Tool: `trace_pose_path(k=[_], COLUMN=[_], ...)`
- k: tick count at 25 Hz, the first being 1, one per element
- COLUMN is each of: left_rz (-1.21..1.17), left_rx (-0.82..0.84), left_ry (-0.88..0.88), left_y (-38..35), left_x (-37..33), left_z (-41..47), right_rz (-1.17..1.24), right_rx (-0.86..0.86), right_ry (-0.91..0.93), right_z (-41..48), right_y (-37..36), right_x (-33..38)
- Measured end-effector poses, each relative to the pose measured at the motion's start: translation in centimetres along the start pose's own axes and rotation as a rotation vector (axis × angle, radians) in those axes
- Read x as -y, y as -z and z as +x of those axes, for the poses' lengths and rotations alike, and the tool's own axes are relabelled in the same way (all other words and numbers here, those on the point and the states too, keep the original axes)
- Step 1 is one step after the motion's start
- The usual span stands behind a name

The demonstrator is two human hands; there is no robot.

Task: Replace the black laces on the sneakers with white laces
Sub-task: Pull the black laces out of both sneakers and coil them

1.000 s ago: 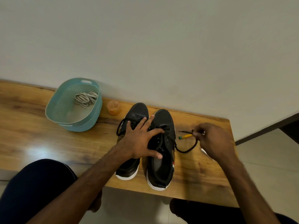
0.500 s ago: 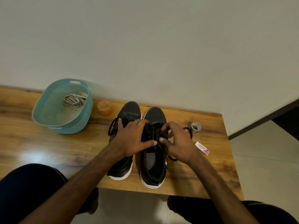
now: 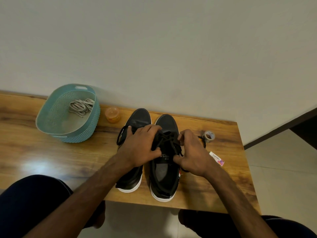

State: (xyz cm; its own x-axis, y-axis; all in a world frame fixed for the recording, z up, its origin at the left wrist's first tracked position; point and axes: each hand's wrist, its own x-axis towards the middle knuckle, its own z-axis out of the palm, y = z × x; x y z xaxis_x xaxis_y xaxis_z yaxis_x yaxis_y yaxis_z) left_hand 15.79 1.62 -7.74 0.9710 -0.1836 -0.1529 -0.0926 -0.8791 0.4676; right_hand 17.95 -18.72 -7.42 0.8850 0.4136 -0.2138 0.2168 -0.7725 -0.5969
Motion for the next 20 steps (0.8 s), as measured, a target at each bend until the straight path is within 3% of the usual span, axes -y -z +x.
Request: trace_pose_path(k=[5, 10, 13, 15, 17, 20], left_rz=[0.155, 0.147, 0.082, 0.051, 0.027, 0.121], left_rx=[0.018, -0.061, -0.077, 0.010, 0.103, 0.143], left_ry=[-0.086, -0.060, -0.019, 0.015, 0.034, 0.035], left_y=[-1.3, -2.3, -1.6, -0.5, 0.3, 0.2], left_x=[-1.0, -1.7, -0.7, 0.3, 1.0, 0.7], left_z=[0.0, 0.1, 0.2, 0.2, 0.1, 0.0], right_rz=[0.016, 0.062, 0.141, 0.025, -0.186, -0.269], right_rx=[0.101, 0.131, -0.088, -0.201, -0.165, -0.143], right_ry=[-0.025, -0.042, 0.071, 0.141, 0.159, 0.145], right_z=[0.0, -0.1, 0.5, 1.3, 1.7, 1.8], right_y=[-0.2, 0.0, -0.2, -0.5, -1.3, -1.7], right_x=[0.3, 0.2, 0.5, 0.4, 0.5, 0.2])
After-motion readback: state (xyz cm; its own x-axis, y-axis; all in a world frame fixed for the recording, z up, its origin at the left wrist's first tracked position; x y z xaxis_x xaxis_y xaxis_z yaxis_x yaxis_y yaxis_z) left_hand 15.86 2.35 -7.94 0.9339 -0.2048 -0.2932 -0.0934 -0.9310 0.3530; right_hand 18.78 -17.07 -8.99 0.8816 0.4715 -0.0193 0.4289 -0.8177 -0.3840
